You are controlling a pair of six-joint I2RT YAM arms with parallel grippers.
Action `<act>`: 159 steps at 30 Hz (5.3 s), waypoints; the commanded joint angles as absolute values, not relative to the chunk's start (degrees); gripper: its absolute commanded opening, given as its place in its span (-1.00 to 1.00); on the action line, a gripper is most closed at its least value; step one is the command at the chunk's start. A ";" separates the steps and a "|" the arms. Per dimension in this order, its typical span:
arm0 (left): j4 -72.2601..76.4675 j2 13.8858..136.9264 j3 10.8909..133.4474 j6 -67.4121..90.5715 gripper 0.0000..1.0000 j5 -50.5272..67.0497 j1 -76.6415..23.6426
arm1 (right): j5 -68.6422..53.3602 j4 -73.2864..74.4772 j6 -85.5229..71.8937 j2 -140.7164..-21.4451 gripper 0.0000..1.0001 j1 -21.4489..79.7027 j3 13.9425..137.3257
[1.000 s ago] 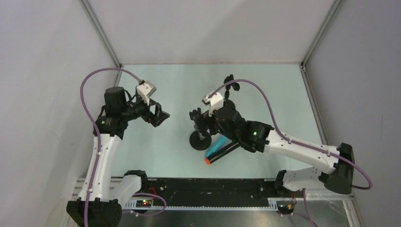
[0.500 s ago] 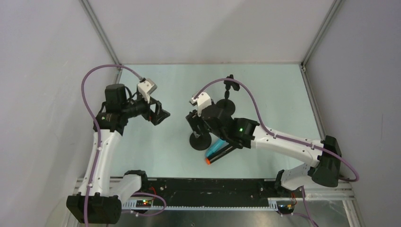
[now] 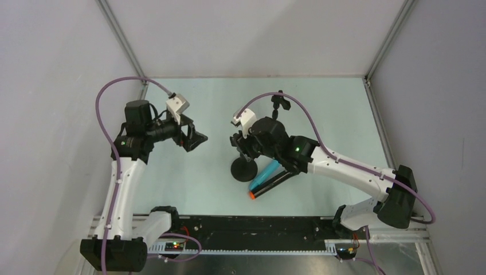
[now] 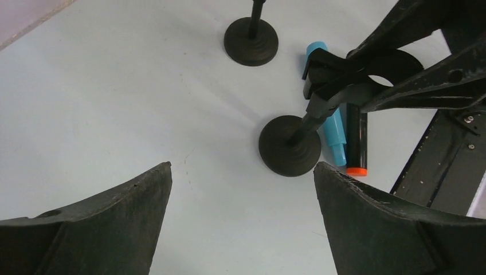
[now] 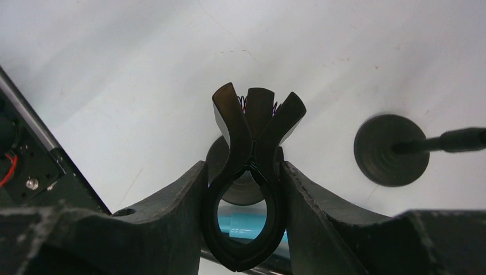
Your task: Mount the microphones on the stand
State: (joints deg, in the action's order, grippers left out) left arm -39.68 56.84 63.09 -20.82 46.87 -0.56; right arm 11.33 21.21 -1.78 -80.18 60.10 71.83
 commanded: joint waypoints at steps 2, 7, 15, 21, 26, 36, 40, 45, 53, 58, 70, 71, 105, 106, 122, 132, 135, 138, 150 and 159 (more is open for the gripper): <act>-39.95 54.50 63.23 -20.25 0.96 52.07 -0.18 | 3.29 18.86 7.47 -77.56 -0.25 58.88 73.90; -40.22 51.99 59.23 -24.48 0.82 60.91 -0.18 | -4.11 13.40 12.89 -75.24 -0.29 57.13 71.62; -40.18 55.61 59.81 -31.09 0.99 72.85 -0.18 | -17.17 6.88 17.66 -74.19 -0.22 52.37 68.36; -41.43 59.57 64.60 -33.41 0.99 68.65 -3.19 | -20.03 1.53 17.21 -77.40 -0.21 52.11 68.29; -53.03 62.33 68.82 -46.74 0.99 60.42 -7.19 | -22.87 -7.11 15.92 -79.67 -0.19 51.69 68.32; -67.75 63.55 70.43 -73.10 0.88 55.04 -8.35 | -32.17 -11.56 15.70 -83.98 -0.11 49.10 66.08; -67.71 65.18 71.86 -76.64 0.80 55.27 -8.29 | -38.10 -10.84 18.01 -83.66 0.02 47.45 64.90; -67.70 68.78 73.47 -78.67 0.98 56.57 -9.15 | -41.07 -10.43 19.41 -84.25 0.14 46.65 64.90; -67.64 72.83 77.29 -78.64 0.99 56.50 -10.61 | -38.81 -10.26 20.44 -85.25 0.16 48.14 64.88; -67.56 77.13 82.94 -77.29 0.99 56.57 -10.90 | -37.12 -7.70 21.91 -83.52 0.25 49.04 64.89; -78.13 84.11 87.09 -88.36 0.99 49.19 -18.05 | -36.93 -1.88 19.77 -73.03 0.74 45.62 61.46; -78.35 84.84 87.40 -88.76 0.99 49.08 -18.08 | -37.33 -1.73 19.33 -72.68 0.76 45.18 61.45; -80.28 88.26 92.19 -89.10 0.99 47.16 -19.69 | 8.11 47.98 -77.64 -58.04 0.91 42.66 46.35; -80.28 88.16 92.33 -88.74 0.99 47.03 -19.69 | 7.76 47.85 -79.29 -57.93 0.85 43.18 45.65; -80.25 87.02 92.63 -88.91 0.99 45.46 -19.63 | 19.29 48.49 -96.60 -80.01 0.49 44.85 50.96; -80.28 87.21 92.12 -90.82 0.97 44.87 -18.64 | 21.35 49.12 -94.16 -86.00 0.35 43.04 53.13; -80.25 86.83 91.63 -91.27 0.96 44.44 -18.46 | 21.27 49.30 -93.63 -87.43 0.24 43.47 53.16; -80.24 86.53 91.15 -91.62 0.97 44.49 -18.11 | 21.10 49.64 -93.85 -89.17 0.23 44.38 53.17; -80.25 86.21 90.73 -92.03 0.95 46.43 -17.59 | 22.76 50.66 -92.48 -91.34 -0.47 45.61 54.48; -80.20 87.51 91.92 -92.02 0.88 47.28 -17.60 | 28.87 55.96 -89.98 -84.65 -1.00 46.67 54.64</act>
State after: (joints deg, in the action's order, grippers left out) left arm -79.94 87.85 90.70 -90.54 45.19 -17.85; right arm 21.87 50.59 -90.37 -89.17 45.36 52.90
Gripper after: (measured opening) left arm 0.951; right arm 0.448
